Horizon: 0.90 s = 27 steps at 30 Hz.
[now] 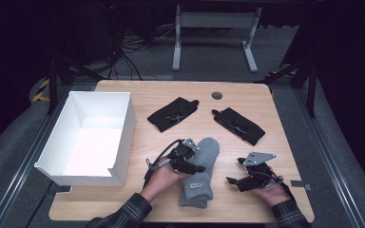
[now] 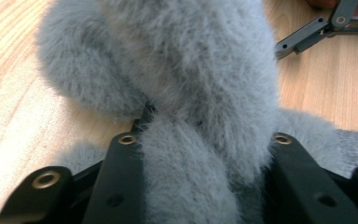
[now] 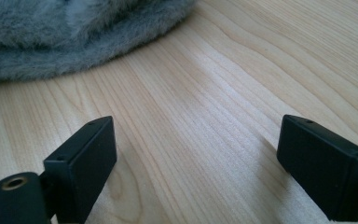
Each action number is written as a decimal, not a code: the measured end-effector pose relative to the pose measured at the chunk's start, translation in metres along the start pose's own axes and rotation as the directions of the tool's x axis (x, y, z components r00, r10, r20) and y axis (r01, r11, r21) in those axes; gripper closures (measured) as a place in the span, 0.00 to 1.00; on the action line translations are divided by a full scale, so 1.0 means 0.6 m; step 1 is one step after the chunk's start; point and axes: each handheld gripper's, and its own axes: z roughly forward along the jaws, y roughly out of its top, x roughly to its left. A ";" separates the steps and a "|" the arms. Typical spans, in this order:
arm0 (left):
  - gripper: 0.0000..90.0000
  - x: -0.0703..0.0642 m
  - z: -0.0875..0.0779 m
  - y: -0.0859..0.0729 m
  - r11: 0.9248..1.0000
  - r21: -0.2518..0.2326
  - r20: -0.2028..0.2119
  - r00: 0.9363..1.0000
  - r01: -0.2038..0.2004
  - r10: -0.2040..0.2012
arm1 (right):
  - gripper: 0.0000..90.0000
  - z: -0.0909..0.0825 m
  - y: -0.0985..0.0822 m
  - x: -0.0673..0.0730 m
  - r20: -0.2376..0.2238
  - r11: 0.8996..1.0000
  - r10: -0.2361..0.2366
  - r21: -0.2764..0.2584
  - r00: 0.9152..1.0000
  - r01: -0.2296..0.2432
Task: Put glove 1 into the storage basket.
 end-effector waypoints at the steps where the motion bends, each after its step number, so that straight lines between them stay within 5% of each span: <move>1: 0.76 0.000 -0.002 0.001 1.000 0.002 0.000 1.000 0.002 -0.002 | 0.14 0.000 0.000 0.000 0.000 1.000 0.000 0.000 1.000 0.000; 8: 0.81 -0.008 -0.017 0.009 1.000 0.014 -0.007 1.000 -0.013 0.013 | 0.14 0.000 0.000 0.000 0.000 1.000 0.000 0.000 1.000 0.000; 27: 0.83 -0.022 -0.106 0.037 0.995 -0.089 -0.056 0.998 -0.044 0.039 | 0.14 0.001 0.000 0.000 0.003 1.000 0.002 0.001 1.000 -0.002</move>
